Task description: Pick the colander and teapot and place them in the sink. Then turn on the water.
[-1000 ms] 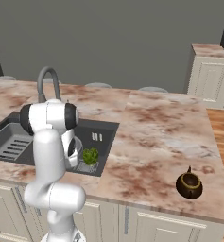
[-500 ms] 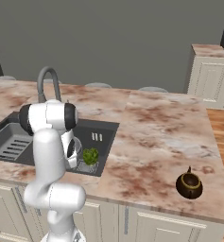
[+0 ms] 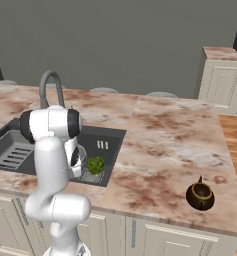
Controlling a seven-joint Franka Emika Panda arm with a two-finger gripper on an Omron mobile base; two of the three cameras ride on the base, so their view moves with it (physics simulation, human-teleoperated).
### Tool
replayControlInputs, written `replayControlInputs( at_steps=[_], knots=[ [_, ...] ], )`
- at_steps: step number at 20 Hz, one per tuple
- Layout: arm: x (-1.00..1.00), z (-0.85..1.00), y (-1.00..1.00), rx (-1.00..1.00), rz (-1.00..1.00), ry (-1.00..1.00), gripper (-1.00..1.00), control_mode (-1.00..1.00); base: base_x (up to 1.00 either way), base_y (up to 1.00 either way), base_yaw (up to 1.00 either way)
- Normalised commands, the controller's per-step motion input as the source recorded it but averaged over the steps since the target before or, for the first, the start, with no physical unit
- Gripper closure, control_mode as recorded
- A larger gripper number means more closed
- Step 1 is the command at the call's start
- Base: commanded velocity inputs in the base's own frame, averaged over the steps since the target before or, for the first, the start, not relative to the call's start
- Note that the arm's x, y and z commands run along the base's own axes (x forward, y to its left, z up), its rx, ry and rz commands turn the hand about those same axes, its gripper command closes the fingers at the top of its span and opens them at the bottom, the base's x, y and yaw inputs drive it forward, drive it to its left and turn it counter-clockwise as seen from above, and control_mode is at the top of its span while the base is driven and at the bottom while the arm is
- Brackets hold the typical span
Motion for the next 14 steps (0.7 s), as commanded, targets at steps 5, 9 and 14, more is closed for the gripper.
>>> replayControlInputs(
  at_steps=[5,9,14],
  knots=[
    [0.0,0.44,-0.14,0.01,0.02,0.0,-1.0,-1.0,0.0,0.0,0.0],
    [0.0,0.53,-0.15,0.01,0.02,0.0,-1.0,-1.0,0.0,0.0,0.0],
    [-0.04,0.57,-0.24,0.0,0.05,-0.02,-1.0,-1.0,0.0,0.0,0.0]
  ],
)
